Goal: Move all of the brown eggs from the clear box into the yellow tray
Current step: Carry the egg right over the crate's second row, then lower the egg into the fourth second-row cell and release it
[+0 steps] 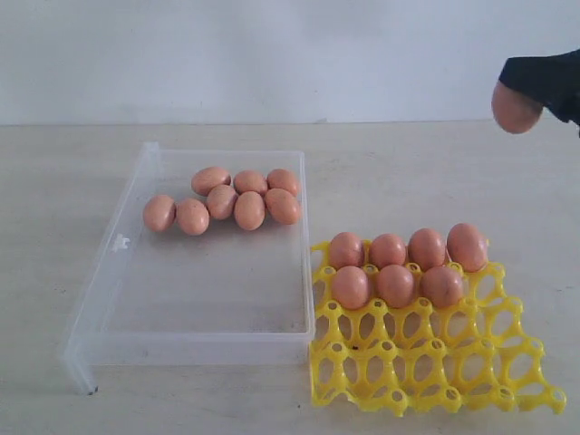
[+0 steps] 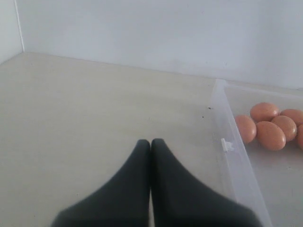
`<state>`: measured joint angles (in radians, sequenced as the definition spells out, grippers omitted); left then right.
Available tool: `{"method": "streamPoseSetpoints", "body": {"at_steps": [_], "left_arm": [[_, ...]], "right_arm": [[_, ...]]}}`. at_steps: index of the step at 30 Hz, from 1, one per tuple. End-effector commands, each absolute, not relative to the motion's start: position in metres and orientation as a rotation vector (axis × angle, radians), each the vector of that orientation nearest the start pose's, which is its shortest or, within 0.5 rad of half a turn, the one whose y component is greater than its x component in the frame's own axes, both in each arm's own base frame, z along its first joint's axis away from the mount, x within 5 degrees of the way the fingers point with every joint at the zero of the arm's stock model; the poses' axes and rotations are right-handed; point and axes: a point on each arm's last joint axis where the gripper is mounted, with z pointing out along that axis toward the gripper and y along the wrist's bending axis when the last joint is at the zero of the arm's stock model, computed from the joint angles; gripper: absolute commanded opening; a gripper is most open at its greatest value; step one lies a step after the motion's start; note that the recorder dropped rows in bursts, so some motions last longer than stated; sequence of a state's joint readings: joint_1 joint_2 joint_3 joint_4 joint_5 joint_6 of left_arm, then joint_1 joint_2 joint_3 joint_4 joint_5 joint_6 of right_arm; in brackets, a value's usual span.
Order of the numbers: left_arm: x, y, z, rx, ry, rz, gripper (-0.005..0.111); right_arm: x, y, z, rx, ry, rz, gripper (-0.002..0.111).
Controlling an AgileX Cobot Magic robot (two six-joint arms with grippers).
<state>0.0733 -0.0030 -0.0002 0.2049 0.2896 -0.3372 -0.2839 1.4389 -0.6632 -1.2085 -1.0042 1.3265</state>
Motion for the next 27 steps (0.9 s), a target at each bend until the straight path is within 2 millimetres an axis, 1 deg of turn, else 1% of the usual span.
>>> {"method": "streamPoseSetpoints", "body": {"at_steps": [1,2,3,4,5,6,7,8,10,12,13,14,15,18,24,27], "left_arm": [[0.054,0.009,0.187,-0.253,1.756,-0.029,-0.004],[0.054,0.009,0.187,-0.253,1.756,-0.029,-0.004],[0.054,0.009,0.187,-0.253,1.756,-0.029,-0.004],[0.054,0.009,0.187,-0.253,1.756,-0.029,-0.004],[0.054,0.009,0.187,-0.253,1.756,-0.029,-0.004],[0.054,0.009,0.187,-0.253,1.756,-0.029,-0.004],[0.054,0.009,0.187,-0.253,1.756,-0.029,-0.004],[0.054,0.009,0.187,-0.253,1.756,-0.029,-0.004],[0.054,0.009,0.187,-0.253,1.756,-0.029,-0.004],[0.054,0.009,0.187,-0.253,1.756,-0.029,-0.004],[0.054,0.009,0.187,-0.253,1.756,-0.029,-0.004],[0.054,0.009,0.187,-0.253,1.756,-0.029,-0.004],[0.054,0.009,0.187,-0.253,1.756,-0.029,-0.004],[0.054,0.009,0.187,-0.253,1.756,-0.029,-0.004],[0.054,0.009,0.187,-0.253,1.756,-0.029,-0.004],[0.054,0.009,0.187,-0.253,1.756,-0.029,-0.004]], "right_arm": [[0.258,-0.020,0.247,-0.201,1.796,1.017,0.000],[0.255,-0.018,0.244,-0.229,1.837,1.030,0.000],[0.248,-0.010,0.232,-0.291,1.965,1.055,0.000],[0.246,-0.007,0.226,-0.302,2.003,1.045,0.000],[0.241,0.001,0.211,-0.299,2.075,0.999,0.000],[0.239,0.005,0.206,-0.312,2.106,0.974,0.000],[0.234,0.011,0.191,-0.345,2.196,0.897,0.000],[0.233,0.014,0.181,-0.333,2.257,0.808,0.000],[0.237,0.020,0.179,-0.398,2.248,0.699,0.000],[0.239,0.025,0.177,-0.483,2.237,0.631,0.000],[0.240,0.025,0.177,-0.491,2.241,0.600,0.000],[0.242,0.024,0.174,-0.473,2.262,0.533,0.000],[0.243,0.021,0.173,-0.446,2.272,0.502,0.000],[0.248,0.019,0.170,-0.402,2.265,0.471,0.000],[0.252,0.022,0.162,-0.467,2.228,0.507,0.000],[0.255,0.022,0.158,-0.449,2.225,0.521,0.000]]}}
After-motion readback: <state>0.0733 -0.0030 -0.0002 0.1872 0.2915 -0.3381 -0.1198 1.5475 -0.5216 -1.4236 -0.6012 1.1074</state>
